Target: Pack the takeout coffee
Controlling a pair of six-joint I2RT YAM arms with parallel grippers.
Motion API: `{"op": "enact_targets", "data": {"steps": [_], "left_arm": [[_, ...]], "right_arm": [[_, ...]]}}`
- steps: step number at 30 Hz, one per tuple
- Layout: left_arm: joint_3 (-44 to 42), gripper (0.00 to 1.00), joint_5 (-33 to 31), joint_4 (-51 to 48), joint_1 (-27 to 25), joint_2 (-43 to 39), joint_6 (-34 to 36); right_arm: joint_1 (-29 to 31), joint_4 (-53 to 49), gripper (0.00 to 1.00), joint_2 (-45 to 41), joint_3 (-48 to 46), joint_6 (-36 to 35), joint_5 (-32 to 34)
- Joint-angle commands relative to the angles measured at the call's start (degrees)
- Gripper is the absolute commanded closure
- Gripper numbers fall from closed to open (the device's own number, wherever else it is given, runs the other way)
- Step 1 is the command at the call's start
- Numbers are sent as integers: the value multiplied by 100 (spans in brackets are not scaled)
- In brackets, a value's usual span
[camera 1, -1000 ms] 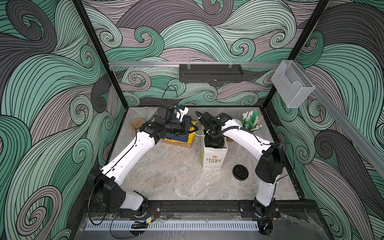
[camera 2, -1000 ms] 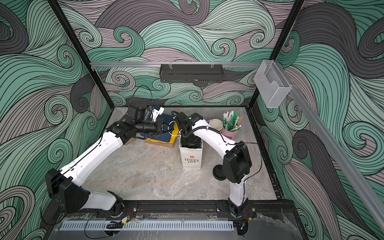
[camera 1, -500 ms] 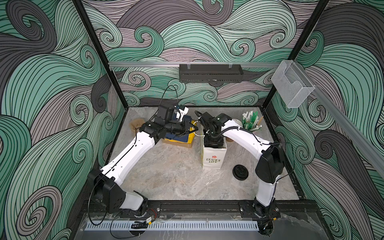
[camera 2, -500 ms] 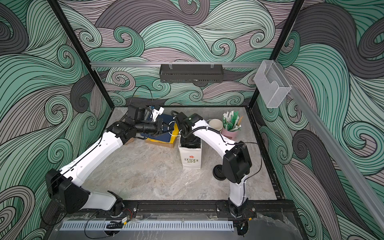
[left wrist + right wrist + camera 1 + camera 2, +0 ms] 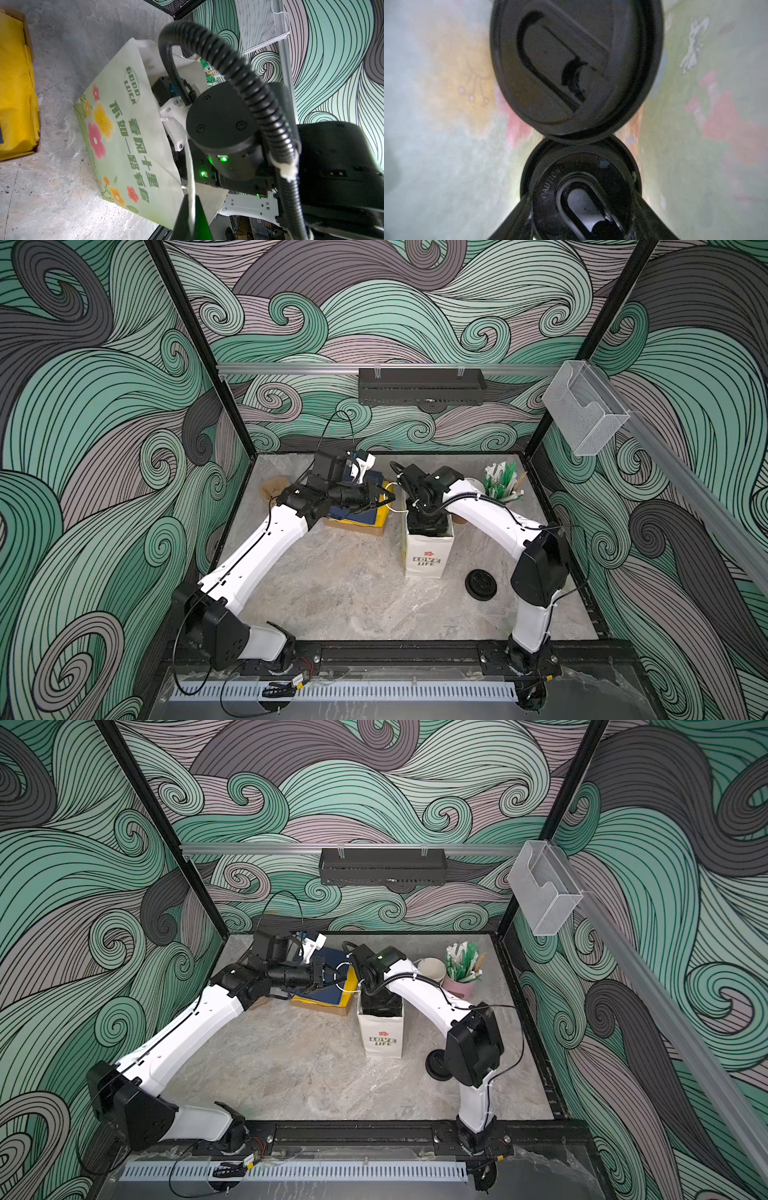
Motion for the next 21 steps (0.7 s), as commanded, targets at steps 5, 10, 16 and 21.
{"op": "enact_targets", "data": {"steps": [5, 10, 16, 21], "left_arm": [[-15, 100, -71, -97, -23, -120, 32], [-6, 100, -91, -88, -19, -122, 24], [-48, 100, -88, -85, -23, -175, -5], [-90, 100, -85, -64, -27, -188, -30]], "right_arm": [[-18, -684, 41, -228, 140, 127, 124], [-30, -790, 41, -334, 67, 154, 157], [-54, -830, 41, -367, -106, 275, 425], [-54, -747, 41, -291, -177, 240, 276]]}}
